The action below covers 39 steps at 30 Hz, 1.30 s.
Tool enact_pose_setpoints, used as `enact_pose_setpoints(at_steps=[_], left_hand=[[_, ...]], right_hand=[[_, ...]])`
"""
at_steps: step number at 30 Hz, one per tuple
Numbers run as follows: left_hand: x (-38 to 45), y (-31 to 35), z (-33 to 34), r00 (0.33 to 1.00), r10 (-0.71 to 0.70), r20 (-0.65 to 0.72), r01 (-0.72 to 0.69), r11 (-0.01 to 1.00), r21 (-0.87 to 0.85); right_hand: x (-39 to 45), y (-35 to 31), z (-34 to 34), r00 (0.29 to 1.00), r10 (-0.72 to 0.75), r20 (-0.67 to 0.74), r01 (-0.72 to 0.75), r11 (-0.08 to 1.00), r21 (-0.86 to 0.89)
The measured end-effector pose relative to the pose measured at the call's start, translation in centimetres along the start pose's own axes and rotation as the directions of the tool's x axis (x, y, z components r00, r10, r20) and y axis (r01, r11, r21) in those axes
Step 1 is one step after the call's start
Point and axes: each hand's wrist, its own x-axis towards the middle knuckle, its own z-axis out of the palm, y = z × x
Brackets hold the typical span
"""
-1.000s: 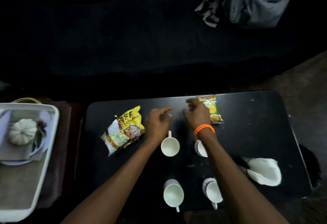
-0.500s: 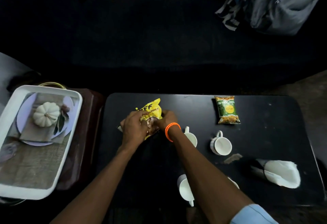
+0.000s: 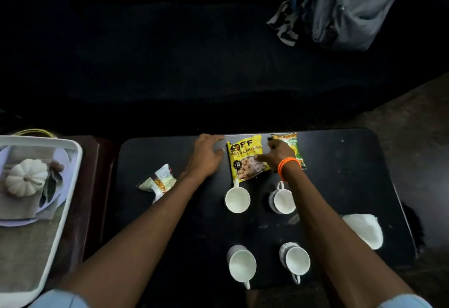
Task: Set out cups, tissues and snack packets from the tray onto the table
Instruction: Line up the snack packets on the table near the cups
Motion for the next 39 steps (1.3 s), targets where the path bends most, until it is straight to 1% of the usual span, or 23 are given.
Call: enact_pose_setpoints(at_steps=[2, 3, 5, 7, 11, 14, 16, 18, 20, 21, 23, 24, 26, 27, 29, 32, 35, 37, 39], left_hand=[[1.1, 0.9, 1.4, 0.994, 0.026, 0.109, -0.029, 0.999, 0.031], [1.6, 1.2, 2.1, 0.987, 0.039, 0.159, -0.049, 0.997, 0.058], [2.1, 1.7, 3.6, 0.969, 0.043, 0.242, -0.074, 0.990, 0.118], [2.2, 1.8, 4.7, 0.959, 0.020, 0.283, -0.064, 0.987, 0.147], [2.6, 1.3, 6.2, 0.957, 0.063, 0.284, -0.127, 0.969, 0.212], [3.2, 0.8, 6.7, 0.962, 0.125, 0.243, -0.179, 0.960, 0.215], [3.5, 0.6, 6.8, 0.965, 0.128, 0.229, -0.180, 0.958, 0.224], [3.5, 0.5, 6.8, 0.964, 0.122, 0.235, -0.191, 0.934, 0.300], [3.1, 0.4, 6.8, 0.962, 0.156, 0.222, -0.238, 0.879, 0.413], [2.8, 0.3, 6.7, 0.961, 0.195, 0.197, -0.265, 0.854, 0.448], [2.4, 0.0, 6.2, 0.948, 0.276, 0.161, -0.319, 0.824, 0.468], [2.3, -0.3, 6.0, 0.936, 0.302, 0.178, -0.351, 0.814, 0.462], [2.5, -0.9, 5.7, 0.916, 0.300, 0.265, -0.393, 0.802, 0.450], [2.6, -1.2, 5.6, 0.910, 0.278, 0.308, -0.397, 0.800, 0.451], [2.9, -1.6, 5.5, 0.902, 0.267, 0.340, -0.407, 0.790, 0.458], [3.0, -2.0, 5.3, 0.886, 0.269, 0.378, -0.432, 0.774, 0.463], [3.2, -2.3, 5.0, 0.863, 0.262, 0.432, -0.469, 0.731, 0.495], [3.1, -2.4, 4.6, 0.861, 0.267, 0.434, -0.473, 0.735, 0.486], [2.5, -2.5, 4.0, 0.885, 0.283, 0.370, -0.433, 0.793, 0.429]], right_hand=[[0.1, 0.5, -0.2, 0.993, -0.095, -0.072, 0.093, 0.995, -0.029], [0.1, 0.7, 0.0, 0.987, -0.148, -0.069, 0.146, 0.989, -0.041], [0.1, 1.2, 0.5, 0.966, -0.257, -0.011, 0.254, 0.960, -0.114], [0.2, 1.7, 1.3, 0.946, -0.318, 0.053, 0.322, 0.921, -0.219], [1.1, 2.4, 2.8, 0.947, -0.312, 0.074, 0.320, 0.900, -0.295], [1.5, 2.5, 3.7, 0.956, -0.291, 0.046, 0.289, 0.896, -0.337], [1.6, 2.3, 4.1, 0.962, -0.270, 0.045, 0.263, 0.864, -0.429], [1.5, 1.8, 4.0, 0.970, -0.235, 0.069, 0.236, 0.821, -0.520], [1.2, 1.4, 3.7, 0.969, -0.243, 0.038, 0.223, 0.803, -0.553], [1.0, 1.2, 3.4, 0.960, -0.279, -0.011, 0.228, 0.804, -0.549], [0.5, 0.9, 3.0, 0.914, -0.389, -0.121, 0.283, 0.820, -0.497], [0.3, 0.8, 2.9, 0.889, -0.436, -0.139, 0.330, 0.822, -0.464], [0.2, 0.8, 3.0, 0.868, -0.487, -0.095, 0.410, 0.812, -0.415], [0.1, 0.9, 3.2, 0.869, -0.491, -0.061, 0.429, 0.810, -0.400], [0.2, 1.1, 3.4, 0.878, -0.479, -0.030, 0.436, 0.822, -0.366], [0.3, 1.4, 3.7, 0.885, -0.464, -0.043, 0.426, 0.843, -0.328], [0.1, 1.5, 3.9, 0.878, -0.473, -0.078, 0.426, 0.844, -0.324], [-0.2, 1.6, 4.0, 0.873, -0.482, -0.070, 0.433, 0.834, -0.342], [-0.5, 1.4, 3.9, 0.885, -0.460, -0.071, 0.407, 0.839, -0.361]])
